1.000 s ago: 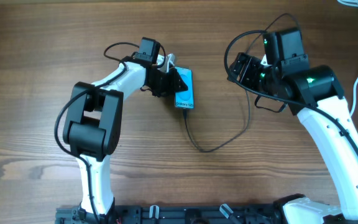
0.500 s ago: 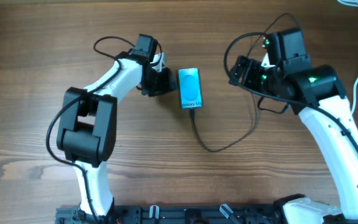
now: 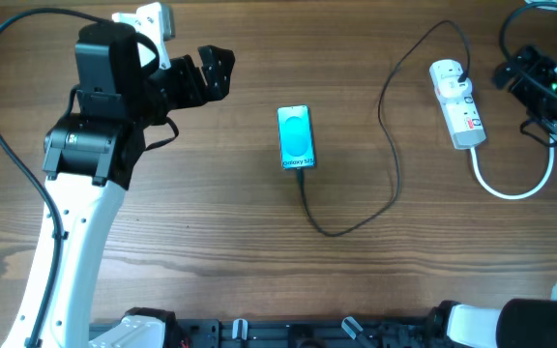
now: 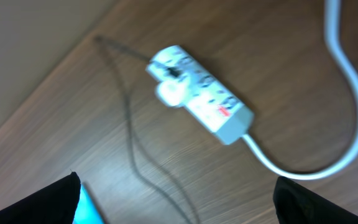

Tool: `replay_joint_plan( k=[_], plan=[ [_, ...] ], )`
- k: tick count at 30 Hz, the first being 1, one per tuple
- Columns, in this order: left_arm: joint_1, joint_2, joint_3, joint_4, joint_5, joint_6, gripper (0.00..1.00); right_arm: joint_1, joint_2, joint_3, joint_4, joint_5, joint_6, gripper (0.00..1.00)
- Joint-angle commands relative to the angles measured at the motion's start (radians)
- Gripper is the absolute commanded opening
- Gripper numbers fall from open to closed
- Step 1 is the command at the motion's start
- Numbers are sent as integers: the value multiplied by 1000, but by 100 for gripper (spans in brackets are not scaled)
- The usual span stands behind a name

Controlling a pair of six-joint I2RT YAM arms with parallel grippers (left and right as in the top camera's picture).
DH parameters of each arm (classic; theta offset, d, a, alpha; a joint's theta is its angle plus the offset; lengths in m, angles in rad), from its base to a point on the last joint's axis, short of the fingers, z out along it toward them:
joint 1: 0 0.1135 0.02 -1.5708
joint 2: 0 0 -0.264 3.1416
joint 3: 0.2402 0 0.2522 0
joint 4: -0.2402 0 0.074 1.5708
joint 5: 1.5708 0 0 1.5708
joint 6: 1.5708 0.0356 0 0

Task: Plug charger to phone and switch on socket
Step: 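Open the left gripper and move both arms away from the phone, then move the right gripper over the white power strip's switch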

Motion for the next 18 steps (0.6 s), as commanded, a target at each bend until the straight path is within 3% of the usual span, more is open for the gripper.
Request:
replay_joint_plan(
  k=[1,10,18],
  plan=[
    [4,-10,-7,-1,-10,8,100,-6,117,11,32,198,97,100],
    [4,-10,-7,-4,-10,9,100,-118,443,11,172,124,119,100],
    [4,-10,-7,-4,-10,9,100,-118,613,11,245,31,118,100]
  ],
)
